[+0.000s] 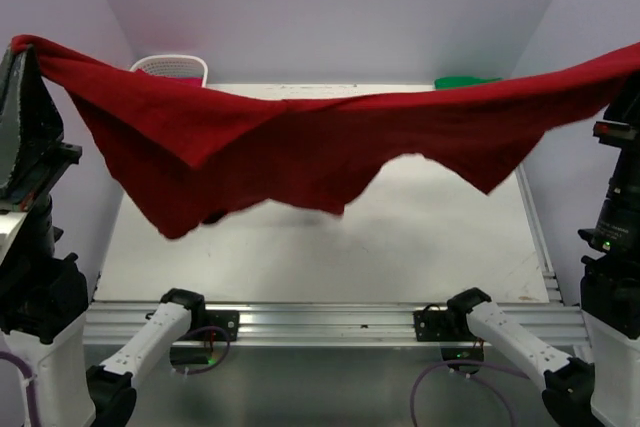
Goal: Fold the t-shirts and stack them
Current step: Flatten the tshirt out
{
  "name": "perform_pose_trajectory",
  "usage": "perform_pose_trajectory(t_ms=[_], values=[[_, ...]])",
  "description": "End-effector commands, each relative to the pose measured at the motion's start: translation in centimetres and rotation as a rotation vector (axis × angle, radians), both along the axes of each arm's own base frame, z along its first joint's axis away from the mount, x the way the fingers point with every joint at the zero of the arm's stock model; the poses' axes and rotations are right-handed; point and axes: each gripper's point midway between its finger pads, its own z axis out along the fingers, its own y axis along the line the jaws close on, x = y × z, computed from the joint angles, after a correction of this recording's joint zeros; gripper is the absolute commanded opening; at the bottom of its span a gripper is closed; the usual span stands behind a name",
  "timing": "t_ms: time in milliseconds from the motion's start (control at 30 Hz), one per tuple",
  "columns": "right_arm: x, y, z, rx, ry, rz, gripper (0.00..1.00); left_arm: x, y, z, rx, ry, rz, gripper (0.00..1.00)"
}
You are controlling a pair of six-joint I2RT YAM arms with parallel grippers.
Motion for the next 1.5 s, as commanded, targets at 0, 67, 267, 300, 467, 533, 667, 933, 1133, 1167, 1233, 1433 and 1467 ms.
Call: perform_pose_trajectory(t_ms=[0, 67, 267, 300, 467, 533, 667, 933, 1133, 1167, 1233, 1433, 1467], values=[[7.9, 1.8, -4.0, -0.075, 0.204, -0.107, 0.00, 9.9, -0.8, -3.7, 0.006, 0.207, 0.063, 0.00], [10.9, 2.3, -5.8, -0.089, 0.281, -0.155, 0.00, 15.1, -0.6, -6.0, 0.006, 0.293, 0.135, 0.00], [22.7, 2.6, -17.2, -0.132, 0.650, -0.312, 0.00, 31.1, 1.9, -18.6, -0.046, 0.649, 0.219, 0.00], [24.5, 3.3, -19.1, -0.095, 0.686, -0.245, 0.00, 33.1, 2.9, -21.2, -0.047, 0.708, 0.233, 0.00], [33.6, 1.1, -36.8, -0.098, 1.106, -0.303, 0.00, 42.7, 7.2, -37.3, -0.080, 1.046, 0.347, 0.00], [35.7, 0.6, -41.3, -0.081, 1.206, -0.317, 0.00, 45.3, 7.7, -44.0, -0.072, 1.169, 0.361, 0.00], [39.0, 0.1, -50.3, -0.018, 1.356, -0.331, 0.00, 48.2, 8.2, -52.2, -0.097, 1.317, 0.370, 0.00], [43.5, 0.1, -55.6, 0.059, 1.381, -0.370, 0.00, 52.2, 7.0, -59.0, -0.124, 1.444, 0.311, 0.00], [45.2, 0.4, -54.7, 0.083, 1.333, -0.357, 0.00, 53.3, 5.7, -57.6, -0.099, 1.409, 0.296, 0.00], [45.5, 0.5, -54.1, 0.091, 1.308, -0.349, 0.00, 53.4, 5.5, -57.3, -0.097, 1.399, 0.295, 0.00], [46.0, 0.6, -53.6, 0.090, 1.288, -0.343, 0.00, 53.9, 5.5, -56.5, -0.111, 1.378, 0.292, 0.00], [47.3, -1.0, -52.4, 0.168, 1.221, -0.463, 0.00, 56.9, 5.8, -54.2, -0.213, 1.310, 0.293, 0.00], [47.5, -1.4, -51.4, 0.201, 1.196, -0.494, 0.02, 57.1, 6.1, -53.4, -0.269, 1.296, 0.300, 0.00]])
